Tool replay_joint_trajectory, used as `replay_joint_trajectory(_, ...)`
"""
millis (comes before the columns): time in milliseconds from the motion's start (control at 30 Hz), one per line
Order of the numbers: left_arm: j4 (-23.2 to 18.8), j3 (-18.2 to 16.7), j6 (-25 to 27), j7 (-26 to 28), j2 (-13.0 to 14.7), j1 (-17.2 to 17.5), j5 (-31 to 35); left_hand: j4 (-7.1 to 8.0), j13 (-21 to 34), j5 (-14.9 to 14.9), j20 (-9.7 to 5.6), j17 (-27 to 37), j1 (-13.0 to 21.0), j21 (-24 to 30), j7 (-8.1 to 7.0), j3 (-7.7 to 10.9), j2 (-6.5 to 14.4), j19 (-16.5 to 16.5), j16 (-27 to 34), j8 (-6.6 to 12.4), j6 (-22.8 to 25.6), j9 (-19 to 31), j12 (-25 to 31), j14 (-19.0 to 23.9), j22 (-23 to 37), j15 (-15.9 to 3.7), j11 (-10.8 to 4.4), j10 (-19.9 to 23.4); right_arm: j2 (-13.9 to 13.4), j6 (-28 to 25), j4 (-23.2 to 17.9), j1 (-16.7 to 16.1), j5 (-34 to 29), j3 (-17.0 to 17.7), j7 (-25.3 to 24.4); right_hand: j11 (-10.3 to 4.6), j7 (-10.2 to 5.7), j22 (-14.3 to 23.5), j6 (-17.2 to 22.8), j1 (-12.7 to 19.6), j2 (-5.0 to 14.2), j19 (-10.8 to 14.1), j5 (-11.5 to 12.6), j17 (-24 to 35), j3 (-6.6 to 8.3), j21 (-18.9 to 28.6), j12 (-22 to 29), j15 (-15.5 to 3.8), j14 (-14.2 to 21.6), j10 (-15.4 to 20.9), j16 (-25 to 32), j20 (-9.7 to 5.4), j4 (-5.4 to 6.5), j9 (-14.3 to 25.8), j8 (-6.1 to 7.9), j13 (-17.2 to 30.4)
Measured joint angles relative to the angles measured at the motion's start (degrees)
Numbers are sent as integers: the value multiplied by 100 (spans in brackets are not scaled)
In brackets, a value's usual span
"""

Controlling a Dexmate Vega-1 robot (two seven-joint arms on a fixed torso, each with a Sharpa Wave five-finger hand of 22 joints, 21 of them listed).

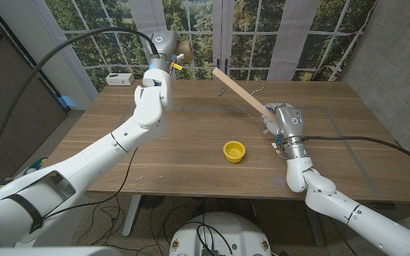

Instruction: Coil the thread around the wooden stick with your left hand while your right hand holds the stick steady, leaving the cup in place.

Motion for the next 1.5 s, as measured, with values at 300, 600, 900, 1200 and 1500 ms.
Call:
replay_joint_trajectory(300, 262, -76, -180, 32, -214, -222, -123, 15, 1, -2, 2, 0, 0, 61, 0, -30, 0, -2, 1, 0, 0, -14, -4, 0, 25, 0, 0, 0, -35, 163, -50, 64, -207, -97, 4, 0, 0, 0, 0, 0, -1, -14, 23, 28, 0, 40, -10, -1, 0, 0, -11, 14, 0, 0, 9, 1)
replay_joint_trajectory(600, 504, -24, -353, 29, -381, -502, -238, 7, 2, -21, -9, 0, 0, 104, 1, -40, 0, -52, 0, 0, 1, -13, -6, 1, 31, 0, -1, 0, -58, 334, -78, 134, -401, -175, -9, 0, 0, -28, 0, 1, -1, -34, 23, 48, -1, 88, -15, -1, 1, 0, -56, -7, 0, 0, 28, 5)
replay_joint_trajectory(900, 640, 81, -544, -20, -520, -756, -339, 1, 48, -27, -8, 0, 1, 167, 0, -62, -1, -53, -4, -8, 41, -12, -33, 37, 51, -1, -33, 31, -54, 549, -61, 228, -582, -246, -98, 0, 0, -27, 0, 1, -1, -55, 50, 73, -1, 128, 1, -2, 21, 0, -67, 14, 1, 0, 28, 6)
replay_joint_trajectory(1200, 746, 163, -798, 26, -679, -971, -494, 0, 49, -5, 2, 0, 11, 231, 8, -65, -11, -63, -9, -30, 50, -11, -55, 38, 67, -1, -41, 40, 20, 743, 47, 374, -723, -321, -198, 0, 0, -27, 0, 17, -17, -55, 54, 75, -8, 173, 1, -2, 21, 0, -106, 14, 8, 0, 28, 6)
replay_joint_trajectory(1500, 651, 167, -1128, 101, -785, -1060, -776, 17, 51, -6, -13, 0, 40, 298, -8, -82, -40, -91, -32, -46, 70, -9, -55, 49, 81, -11, -42, 40, 151, 916, 254, 619, -843, -449, -226, 0, 23, -27, 23, 17, -17, -54, 53, 97, -14, 221, 0, 0, 82, 0, -122, 14, 14, 0, 10, 118)
